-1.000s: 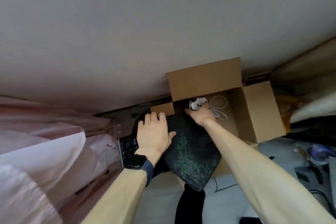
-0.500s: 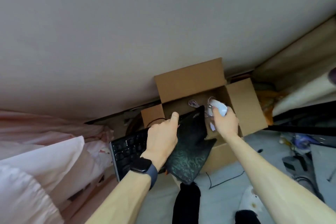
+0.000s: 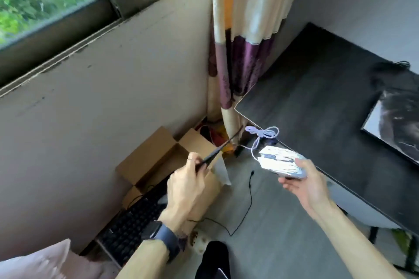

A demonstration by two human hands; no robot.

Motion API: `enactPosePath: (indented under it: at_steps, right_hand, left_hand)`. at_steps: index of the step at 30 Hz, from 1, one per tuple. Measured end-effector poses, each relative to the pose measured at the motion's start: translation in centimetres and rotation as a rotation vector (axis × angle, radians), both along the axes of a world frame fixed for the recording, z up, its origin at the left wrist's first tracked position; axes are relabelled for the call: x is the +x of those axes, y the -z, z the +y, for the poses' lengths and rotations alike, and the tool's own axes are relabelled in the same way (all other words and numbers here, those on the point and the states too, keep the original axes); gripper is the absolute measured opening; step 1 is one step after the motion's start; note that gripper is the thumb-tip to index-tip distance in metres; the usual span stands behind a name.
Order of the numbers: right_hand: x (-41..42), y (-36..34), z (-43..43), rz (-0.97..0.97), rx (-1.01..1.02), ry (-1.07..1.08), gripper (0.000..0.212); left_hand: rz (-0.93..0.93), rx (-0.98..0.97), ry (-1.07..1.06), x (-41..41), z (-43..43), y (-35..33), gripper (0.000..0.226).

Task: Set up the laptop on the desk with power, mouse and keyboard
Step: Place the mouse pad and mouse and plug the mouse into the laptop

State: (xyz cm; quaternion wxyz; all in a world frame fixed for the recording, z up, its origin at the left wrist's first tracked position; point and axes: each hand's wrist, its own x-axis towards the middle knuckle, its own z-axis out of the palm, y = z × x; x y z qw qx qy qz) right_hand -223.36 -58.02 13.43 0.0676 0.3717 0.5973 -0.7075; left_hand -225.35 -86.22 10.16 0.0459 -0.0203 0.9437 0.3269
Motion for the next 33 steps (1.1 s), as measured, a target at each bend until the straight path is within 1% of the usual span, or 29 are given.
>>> enactPosePath:
  at_steps: [4,7,10,13,14,15,16,18,20,21,24,25,27,28,29,31,33]
  right_hand:
    - [6.0,-5.5,5.6,0.126,-0.274,0.072,0.037]
    - [12.6,-8.5,10.4,0.212,-0.424,0.084,0.061]
    - [19.5,-9.9,14.8,0.262,-0.462,0.073,0.048]
    - [26.0,-10.2,18.9,0.288,-0.435,0.062,0.059]
    - [27.9,-10.3,19.8,0.297,-0.456,0.077,0.061]
    - [29.5,-10.3,20.7,0.302,-0.476,0.128,0.058]
    - [30.7,-10.1,21.4,0.299,-0.484,0.195,0.049]
    - [33.2,-9.9,23.1,0.295,-0.465,0.347,0.031]
    - [35.4,-9.5,25.2,0.311,-0.46,0.461,0.024]
    - [36.4,-9.1,26.5,0.309,-0.454,0.515,0.025]
    - [37.7,-8.8,29.5,0.278,-0.413,0.643,0.038]
    - [37.8,-8.6,30.6,0.283,-0.389,0.677,0.038]
    - [37.8,-8.5,32.6,0.289,-0.319,0.704,0.028]
    - [37.8,-8.6,33.9,0.282,-0.26,0.707,0.022]
    - [37.7,-8.6,35.5,0.277,-0.18,0.7,0.02]
    - [37.2,-9.0,38.6,0.266,-0.029,0.652,0.028]
    - [36.3,-8.9,42.4,0.252,0.06,0.615,0.039]
  left_hand:
    - [0.165,0.053,0.026,1.6,5.2,-6.5,0.014]
    - [0.186,0.096,0.111,4.0,11.2,-10.7,0.012]
    - [0.196,0.115,0.249,6.0,17.3,-13.5,0.013]
    - [0.217,0.147,0.363,8.7,23.7,-15.8,0.016]
    - [0.223,0.157,0.395,9.7,25.5,-16.3,0.016]
    - [0.22,0.165,0.426,10.6,27.3,-16.7,0.017]
    - [0.21,0.168,0.454,11.3,28.6,-17.1,0.017]
    - [0.194,0.165,0.529,12.6,31.6,-17.7,0.016]
    - [0.176,0.157,0.599,14.0,34.8,-18.2,0.015]
    - [0.171,0.153,0.633,14.6,36.5,-18.4,0.014]
    - [0.174,0.151,0.74,16.3,41.2,-18.7,0.015]
    - [0.18,0.15,0.787,16.7,42.7,-18.6,0.015]
    - [0.186,0.142,0.891,17.2,45.2,-18.5,0.013]
    - [0.184,0.134,0.949,17.2,46.7,-18.4,0.012]
    - [0.187,0.125,1.003,17.1,48.3,-18.2,0.012]
    - [0.207,0.116,1.088,16.6,51.0,-18.4,0.012]
    - [0.206,0.13,1.155,15.8,54.5,-18.6,0.012]
